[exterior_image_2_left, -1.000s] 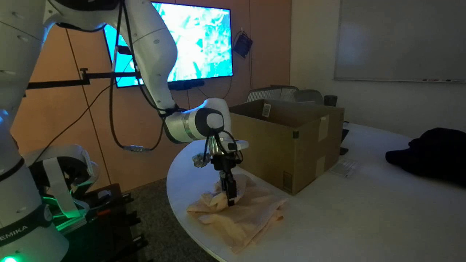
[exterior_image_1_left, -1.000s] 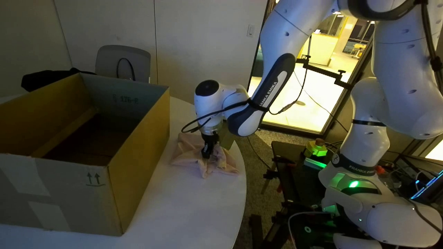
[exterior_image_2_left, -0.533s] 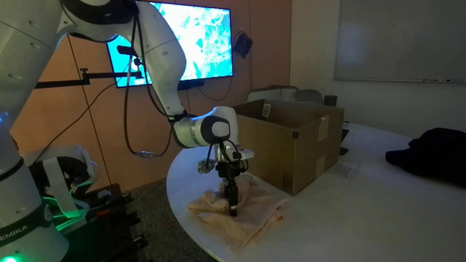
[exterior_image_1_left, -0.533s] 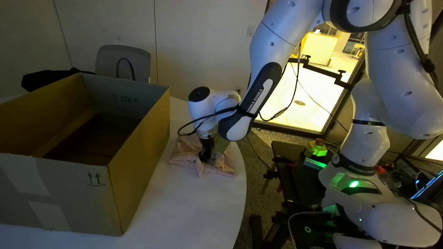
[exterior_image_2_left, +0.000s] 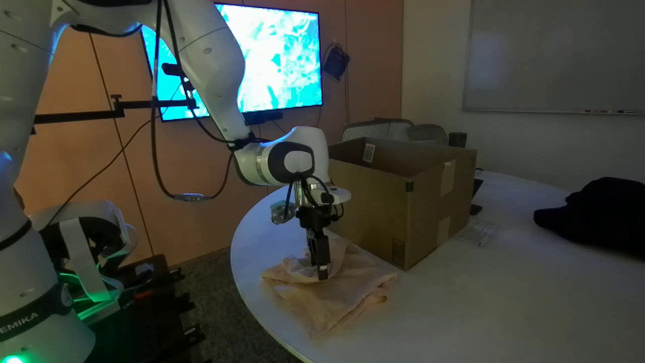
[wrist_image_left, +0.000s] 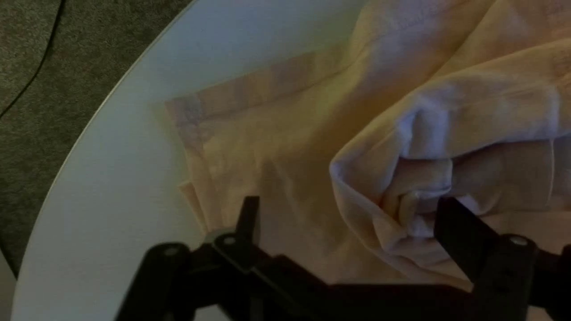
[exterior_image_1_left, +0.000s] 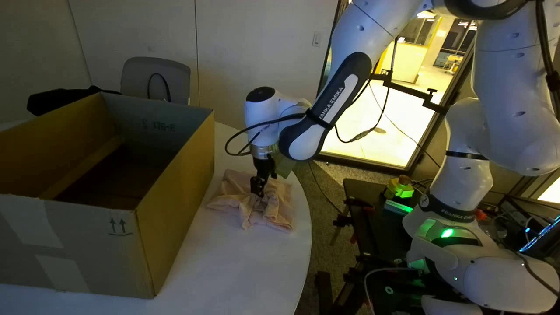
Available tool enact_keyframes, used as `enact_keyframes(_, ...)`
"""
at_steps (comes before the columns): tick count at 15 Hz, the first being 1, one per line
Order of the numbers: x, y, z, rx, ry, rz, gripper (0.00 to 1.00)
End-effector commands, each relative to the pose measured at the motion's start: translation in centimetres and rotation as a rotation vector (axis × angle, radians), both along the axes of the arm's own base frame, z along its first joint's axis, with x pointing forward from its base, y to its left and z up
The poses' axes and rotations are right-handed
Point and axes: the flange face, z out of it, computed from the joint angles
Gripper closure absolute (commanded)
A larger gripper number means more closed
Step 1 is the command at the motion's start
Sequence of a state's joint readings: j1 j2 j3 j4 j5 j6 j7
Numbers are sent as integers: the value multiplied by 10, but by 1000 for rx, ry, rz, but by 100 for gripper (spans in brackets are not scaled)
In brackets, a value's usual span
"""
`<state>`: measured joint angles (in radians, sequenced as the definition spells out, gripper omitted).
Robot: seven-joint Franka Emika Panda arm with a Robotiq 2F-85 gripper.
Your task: Pick up the marker and wrap it on the cloth, then pick up the cloth and put it in the box
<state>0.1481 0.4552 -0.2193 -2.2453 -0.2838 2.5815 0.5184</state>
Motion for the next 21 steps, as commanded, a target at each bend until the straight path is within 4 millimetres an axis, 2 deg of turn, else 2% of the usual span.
enact_keyframes(1, -13, -24, 21, 65, -27, -33, 0)
enact_keyframes(5, -21, -59, 6, 157, -10, -63, 0)
enact_keyframes(10, -25, -87, -20, 286, -9, -16, 0)
enact_keyframes(16, -29, -106, -52, 302, 20, 56, 0)
enact_keyframes(19, -33, -109, -72, 305, 53, 66, 0)
enact_keyframes(21, -33, -108, -78, 313, 59, 76, 0)
